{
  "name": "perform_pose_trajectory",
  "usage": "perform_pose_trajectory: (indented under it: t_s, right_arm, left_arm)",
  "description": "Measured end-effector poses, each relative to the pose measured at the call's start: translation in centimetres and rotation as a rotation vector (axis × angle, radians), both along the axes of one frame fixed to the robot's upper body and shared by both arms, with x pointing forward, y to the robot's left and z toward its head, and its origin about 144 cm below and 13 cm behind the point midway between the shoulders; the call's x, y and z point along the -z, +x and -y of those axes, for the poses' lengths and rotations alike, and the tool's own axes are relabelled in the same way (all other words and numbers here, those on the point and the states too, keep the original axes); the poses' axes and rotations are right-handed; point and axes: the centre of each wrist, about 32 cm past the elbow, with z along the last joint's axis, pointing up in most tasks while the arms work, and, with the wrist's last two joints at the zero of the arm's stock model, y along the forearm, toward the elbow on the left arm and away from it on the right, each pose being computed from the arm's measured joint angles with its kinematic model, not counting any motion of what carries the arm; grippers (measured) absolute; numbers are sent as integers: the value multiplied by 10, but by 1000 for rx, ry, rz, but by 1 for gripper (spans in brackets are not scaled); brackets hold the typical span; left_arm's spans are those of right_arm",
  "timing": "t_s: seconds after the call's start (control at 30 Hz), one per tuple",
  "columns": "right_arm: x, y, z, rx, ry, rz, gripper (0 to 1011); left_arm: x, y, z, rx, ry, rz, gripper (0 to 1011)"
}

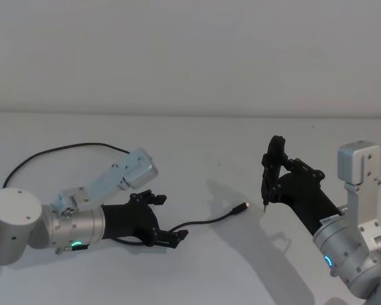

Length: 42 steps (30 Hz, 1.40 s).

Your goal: Pick up the data cable with the one hand.

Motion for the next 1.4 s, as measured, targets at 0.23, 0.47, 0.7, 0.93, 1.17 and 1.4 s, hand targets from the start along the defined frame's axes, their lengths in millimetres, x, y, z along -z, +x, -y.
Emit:
perform_pose_trajectory:
  t_s: [0.23,0.47,0.7,0.93,1.17,1.4]
  right_arm:
    - [0,0,0,0,0,0,275]
    - [0,0,0,0,0,0,275]
    - [0,0,0,0,0,0,274]
    - [0,0,0,0,0,0,274]
    - [0,0,0,0,0,0,274]
    - [0,0,0,0,0,0,274]
  left_arm:
    - [5,7,6,-1,-1,-22,1001]
    - [9,14,11,-7,2,-41,1000]
    - [12,19,15,-17,4,-58,1001]
    - [14,21,16,-22,3,-66,945]
    - [14,23,18,-23,-1,-72,776]
    - [15,24,19,-24,-2,-75,630]
